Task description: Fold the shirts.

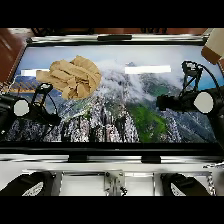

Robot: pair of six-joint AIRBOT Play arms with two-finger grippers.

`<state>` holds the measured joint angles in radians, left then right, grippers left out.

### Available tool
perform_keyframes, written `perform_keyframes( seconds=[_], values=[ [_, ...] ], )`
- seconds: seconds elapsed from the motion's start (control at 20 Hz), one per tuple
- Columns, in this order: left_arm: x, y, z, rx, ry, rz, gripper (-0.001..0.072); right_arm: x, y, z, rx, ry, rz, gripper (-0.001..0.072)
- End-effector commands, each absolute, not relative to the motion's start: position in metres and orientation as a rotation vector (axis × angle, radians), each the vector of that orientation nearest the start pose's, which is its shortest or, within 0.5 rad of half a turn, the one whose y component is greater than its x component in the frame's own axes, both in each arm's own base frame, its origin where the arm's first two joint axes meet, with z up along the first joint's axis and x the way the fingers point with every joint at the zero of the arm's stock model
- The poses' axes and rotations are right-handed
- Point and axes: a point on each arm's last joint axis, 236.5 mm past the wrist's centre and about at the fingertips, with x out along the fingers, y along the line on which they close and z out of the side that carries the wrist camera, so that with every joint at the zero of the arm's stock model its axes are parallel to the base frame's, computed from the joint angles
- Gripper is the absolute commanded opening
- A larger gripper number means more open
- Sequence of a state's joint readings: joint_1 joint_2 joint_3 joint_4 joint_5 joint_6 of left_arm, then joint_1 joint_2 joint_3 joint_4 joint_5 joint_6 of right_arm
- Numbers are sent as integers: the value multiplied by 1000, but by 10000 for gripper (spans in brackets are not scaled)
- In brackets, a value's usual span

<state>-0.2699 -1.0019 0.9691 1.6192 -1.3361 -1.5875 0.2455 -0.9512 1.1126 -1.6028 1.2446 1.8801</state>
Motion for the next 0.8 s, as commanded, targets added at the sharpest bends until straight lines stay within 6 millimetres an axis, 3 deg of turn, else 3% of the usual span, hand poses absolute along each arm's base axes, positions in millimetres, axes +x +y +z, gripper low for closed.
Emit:
perform_keyframes(
  seconds=[0.0,0.6,0.75],
  values=[
    [281,-66,25,212,1354,-184,336,326,75,101,120,1091,32,503],
    [281,-66,25,212,1355,-183,336,326,75,101,120,1091,32,502],
    [287,-71,26,197,1326,-194,336,353,82,118,155,957,57,503]
  ],
)
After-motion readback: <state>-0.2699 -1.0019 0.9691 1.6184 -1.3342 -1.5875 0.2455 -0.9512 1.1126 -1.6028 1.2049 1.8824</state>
